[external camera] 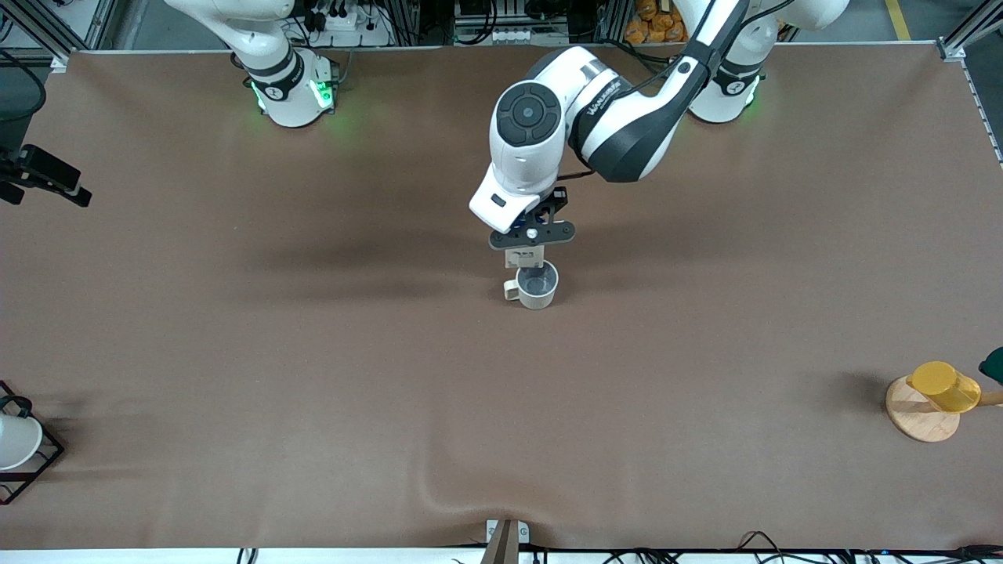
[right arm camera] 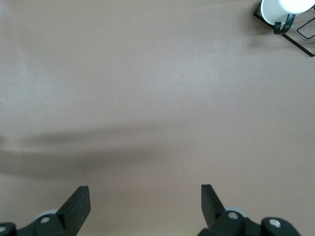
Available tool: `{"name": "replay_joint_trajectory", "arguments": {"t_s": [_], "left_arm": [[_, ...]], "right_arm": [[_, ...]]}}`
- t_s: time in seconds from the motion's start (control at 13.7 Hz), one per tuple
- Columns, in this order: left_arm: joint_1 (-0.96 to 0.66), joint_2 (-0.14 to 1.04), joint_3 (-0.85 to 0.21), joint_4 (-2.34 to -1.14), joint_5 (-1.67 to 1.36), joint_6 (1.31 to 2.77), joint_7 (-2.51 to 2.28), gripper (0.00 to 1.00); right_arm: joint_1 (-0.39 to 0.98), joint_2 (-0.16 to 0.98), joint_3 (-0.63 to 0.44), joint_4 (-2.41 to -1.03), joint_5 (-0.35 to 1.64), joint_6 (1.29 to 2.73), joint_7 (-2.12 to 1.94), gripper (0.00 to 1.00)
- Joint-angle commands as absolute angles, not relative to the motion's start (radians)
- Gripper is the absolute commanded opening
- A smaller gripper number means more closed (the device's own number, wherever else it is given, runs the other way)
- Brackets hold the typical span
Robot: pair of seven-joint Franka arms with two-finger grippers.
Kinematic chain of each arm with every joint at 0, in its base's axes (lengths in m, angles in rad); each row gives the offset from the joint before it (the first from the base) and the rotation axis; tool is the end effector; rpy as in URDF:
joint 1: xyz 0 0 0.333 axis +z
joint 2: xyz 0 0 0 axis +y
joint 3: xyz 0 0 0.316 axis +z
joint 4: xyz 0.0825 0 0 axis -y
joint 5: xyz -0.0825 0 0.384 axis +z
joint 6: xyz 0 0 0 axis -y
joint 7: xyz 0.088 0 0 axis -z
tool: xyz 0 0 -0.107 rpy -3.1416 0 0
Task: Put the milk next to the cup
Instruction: 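Carry the milk carton with the left gripper beside the mug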
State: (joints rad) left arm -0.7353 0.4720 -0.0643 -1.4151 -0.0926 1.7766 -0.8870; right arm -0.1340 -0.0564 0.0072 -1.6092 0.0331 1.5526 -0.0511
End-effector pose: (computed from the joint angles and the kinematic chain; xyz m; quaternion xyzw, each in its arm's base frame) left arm 0.4759 -0.4906 0.4210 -0.9950 -0.0581 0.0808 0.0013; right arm 0.5312 -0.0640 0.6356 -0.9992 0.0375 -0.0014 0.0163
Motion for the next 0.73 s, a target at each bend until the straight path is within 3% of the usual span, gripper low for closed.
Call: {"name": "replay_joint_trajectory", "arguments": {"t_s": [0.0, 0.66], "left_arm": [[-0.736, 0.443, -0.060, -1.416, -0.081, 1.755, -0.896, 0.29], [-0.739, 0.455, -0.077, -1.449, -0.135, 1.701, -0.957, 0.29]], "right_arm": [[-0.146, -0.054, 0.011, -1.612, 0.051, 1.546, -0.043, 1.00], [-0.135, -0.057, 0.020, -1.605, 0.026, 1.510, -0.045, 1.00]]}}
